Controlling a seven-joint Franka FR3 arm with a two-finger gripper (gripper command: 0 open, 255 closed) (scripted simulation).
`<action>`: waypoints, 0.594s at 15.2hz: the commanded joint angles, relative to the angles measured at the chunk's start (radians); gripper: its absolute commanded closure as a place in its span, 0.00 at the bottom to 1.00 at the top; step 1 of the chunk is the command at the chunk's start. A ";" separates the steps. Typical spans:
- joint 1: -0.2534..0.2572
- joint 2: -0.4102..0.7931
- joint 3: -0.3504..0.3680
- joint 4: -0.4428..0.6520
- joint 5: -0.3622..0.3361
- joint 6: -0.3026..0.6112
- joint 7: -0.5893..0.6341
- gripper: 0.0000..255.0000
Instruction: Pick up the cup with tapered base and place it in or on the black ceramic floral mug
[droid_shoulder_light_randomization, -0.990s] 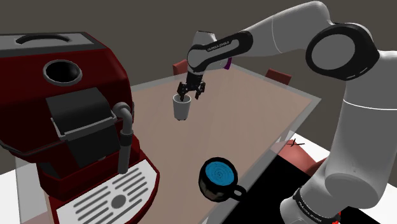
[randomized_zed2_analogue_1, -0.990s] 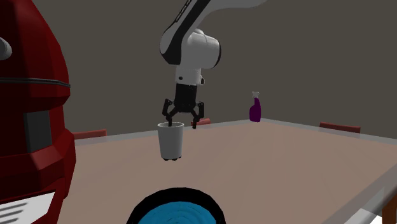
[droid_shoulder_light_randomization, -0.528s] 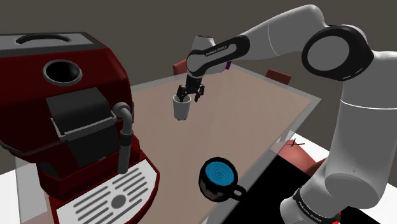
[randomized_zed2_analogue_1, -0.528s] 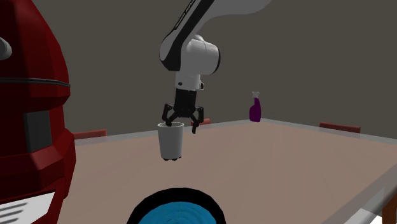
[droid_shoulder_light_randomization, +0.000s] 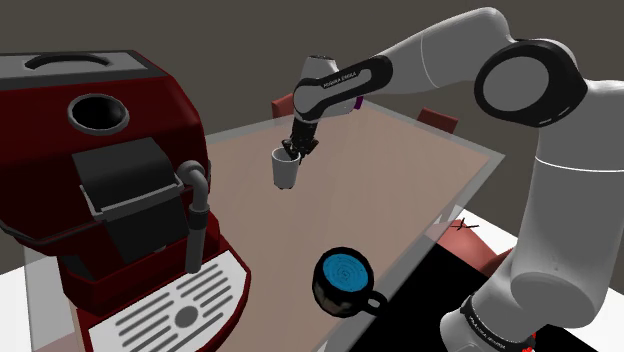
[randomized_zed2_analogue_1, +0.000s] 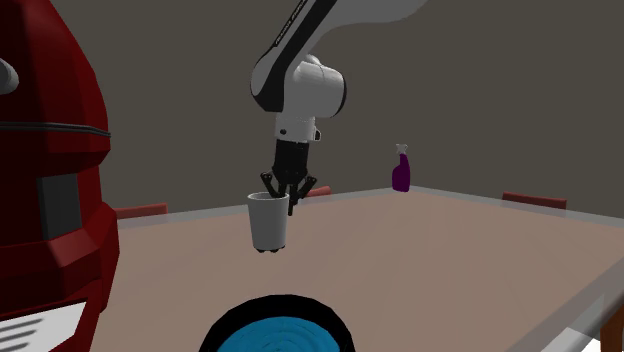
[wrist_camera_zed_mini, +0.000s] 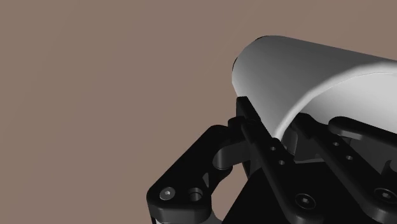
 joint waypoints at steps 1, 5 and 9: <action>0.000 0.000 0.000 0.000 0.000 0.000 0.000 1.00; 0.000 0.000 0.000 0.000 0.000 0.000 0.000 1.00; 0.000 -0.023 0.000 0.022 -0.002 -0.045 0.004 1.00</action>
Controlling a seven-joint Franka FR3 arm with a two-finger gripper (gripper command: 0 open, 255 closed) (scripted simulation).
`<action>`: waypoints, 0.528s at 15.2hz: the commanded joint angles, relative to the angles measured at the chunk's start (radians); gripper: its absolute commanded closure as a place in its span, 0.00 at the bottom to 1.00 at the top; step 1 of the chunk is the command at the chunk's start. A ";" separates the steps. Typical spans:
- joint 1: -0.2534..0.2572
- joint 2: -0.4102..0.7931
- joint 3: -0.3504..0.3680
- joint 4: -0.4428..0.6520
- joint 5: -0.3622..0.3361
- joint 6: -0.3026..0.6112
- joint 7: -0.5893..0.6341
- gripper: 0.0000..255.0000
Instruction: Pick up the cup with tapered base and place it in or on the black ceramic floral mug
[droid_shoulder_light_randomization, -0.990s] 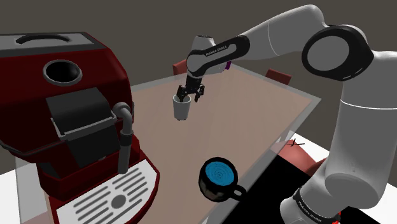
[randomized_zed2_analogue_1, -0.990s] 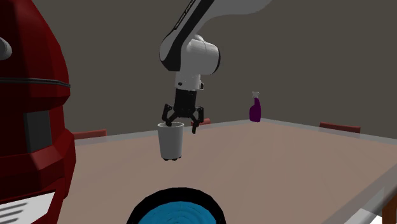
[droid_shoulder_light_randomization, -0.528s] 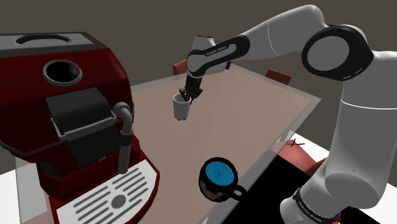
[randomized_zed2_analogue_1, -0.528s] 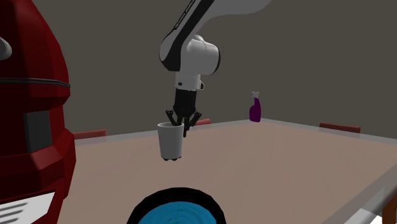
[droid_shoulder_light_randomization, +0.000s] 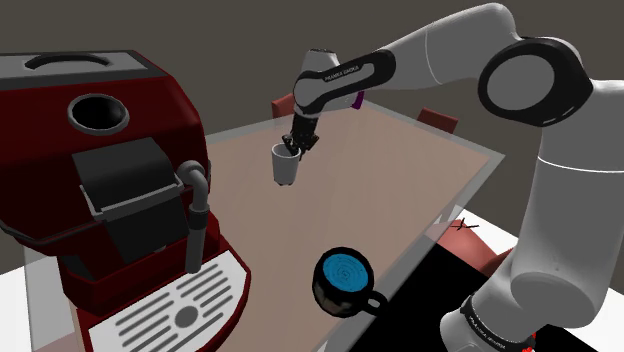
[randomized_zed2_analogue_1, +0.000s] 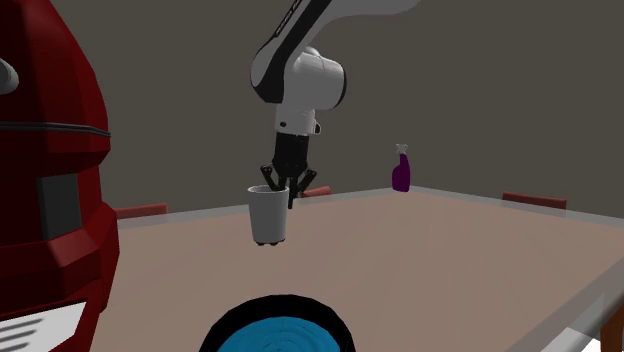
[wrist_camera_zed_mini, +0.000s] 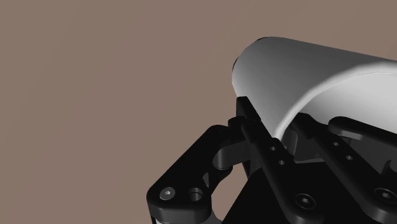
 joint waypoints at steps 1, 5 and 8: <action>0.000 -0.013 0.000 0.008 -0.001 -0.020 0.003 1.00; 0.000 -0.032 0.000 0.035 -0.002 -0.067 0.007 1.00; 0.000 -0.045 -0.001 0.058 -0.003 -0.102 0.010 1.00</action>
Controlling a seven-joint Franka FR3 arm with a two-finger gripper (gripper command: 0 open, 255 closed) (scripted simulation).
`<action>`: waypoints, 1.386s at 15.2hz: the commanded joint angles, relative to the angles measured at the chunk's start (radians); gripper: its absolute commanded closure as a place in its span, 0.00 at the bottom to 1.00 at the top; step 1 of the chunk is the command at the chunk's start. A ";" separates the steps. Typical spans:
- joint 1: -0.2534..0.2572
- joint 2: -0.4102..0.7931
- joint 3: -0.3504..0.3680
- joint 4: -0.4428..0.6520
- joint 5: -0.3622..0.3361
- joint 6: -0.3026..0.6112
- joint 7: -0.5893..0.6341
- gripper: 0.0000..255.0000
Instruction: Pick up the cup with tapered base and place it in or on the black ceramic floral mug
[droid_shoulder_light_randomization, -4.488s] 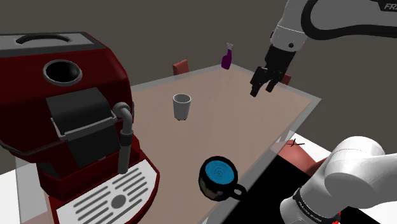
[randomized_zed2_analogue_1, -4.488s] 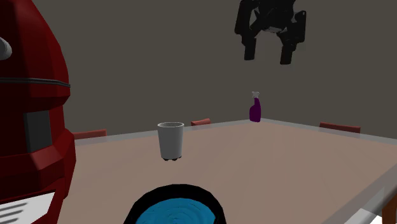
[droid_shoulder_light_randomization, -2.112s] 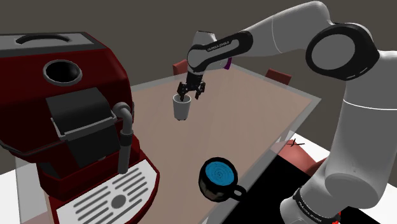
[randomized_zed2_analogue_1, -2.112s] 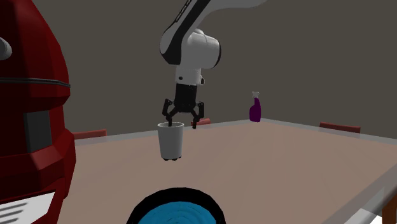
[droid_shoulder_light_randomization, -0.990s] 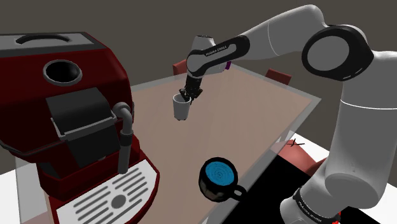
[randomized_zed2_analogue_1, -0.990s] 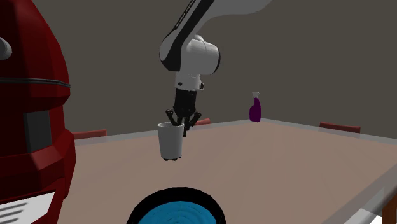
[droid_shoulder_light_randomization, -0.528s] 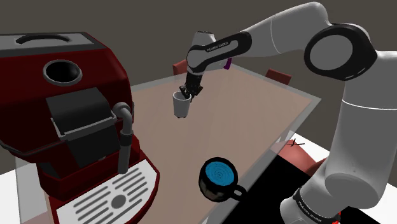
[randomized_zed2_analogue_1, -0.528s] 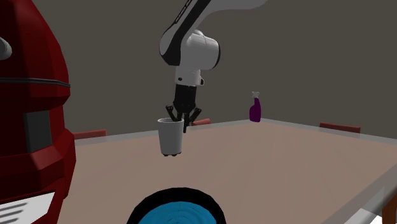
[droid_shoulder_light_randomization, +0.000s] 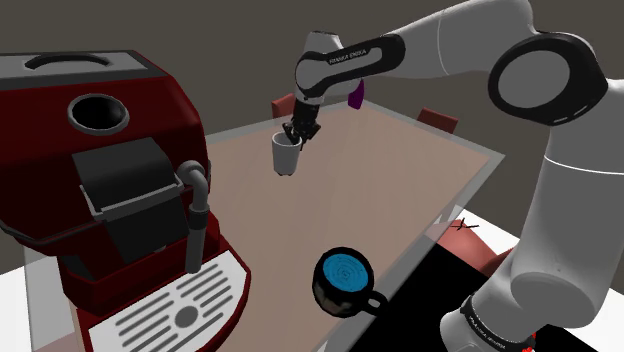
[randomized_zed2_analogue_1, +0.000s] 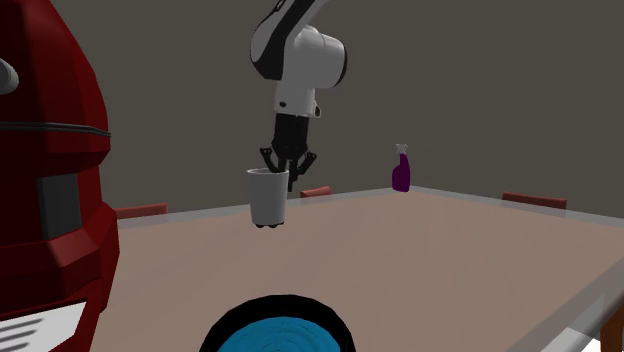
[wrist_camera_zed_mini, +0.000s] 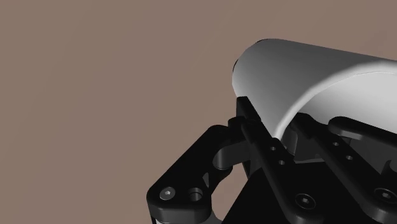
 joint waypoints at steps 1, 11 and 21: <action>0.000 -0.009 0.000 0.015 -0.001 -0.024 0.002 1.00; -0.001 -0.037 -0.001 0.111 -0.004 -0.148 0.012 1.00; -0.001 -0.044 -0.001 0.229 -0.007 -0.272 0.021 1.00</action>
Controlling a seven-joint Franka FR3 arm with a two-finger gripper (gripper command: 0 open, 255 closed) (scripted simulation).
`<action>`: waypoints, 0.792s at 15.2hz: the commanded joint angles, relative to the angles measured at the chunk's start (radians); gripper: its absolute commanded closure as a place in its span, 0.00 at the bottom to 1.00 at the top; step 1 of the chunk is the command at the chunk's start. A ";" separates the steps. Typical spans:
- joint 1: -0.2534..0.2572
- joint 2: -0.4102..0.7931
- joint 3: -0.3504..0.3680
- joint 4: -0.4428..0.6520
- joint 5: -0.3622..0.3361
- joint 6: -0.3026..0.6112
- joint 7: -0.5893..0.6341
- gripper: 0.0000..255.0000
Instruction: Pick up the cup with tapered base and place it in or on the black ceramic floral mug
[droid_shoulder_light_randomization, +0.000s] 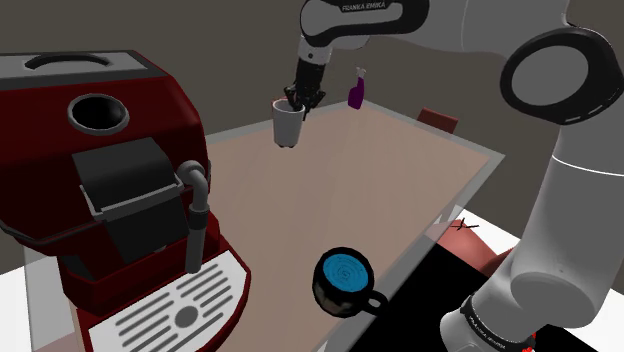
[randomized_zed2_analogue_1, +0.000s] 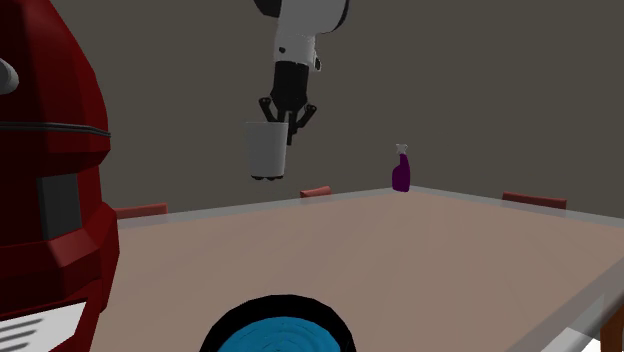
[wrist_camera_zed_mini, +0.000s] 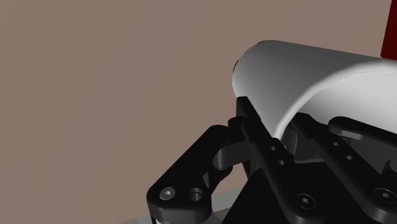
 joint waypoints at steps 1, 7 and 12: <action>0.004 -0.042 0.002 -0.047 0.001 0.005 0.006 1.00; 0.029 -0.281 0.023 -0.342 0.009 0.065 0.047 1.00; 0.051 -0.466 0.047 -0.538 0.022 0.080 0.087 1.00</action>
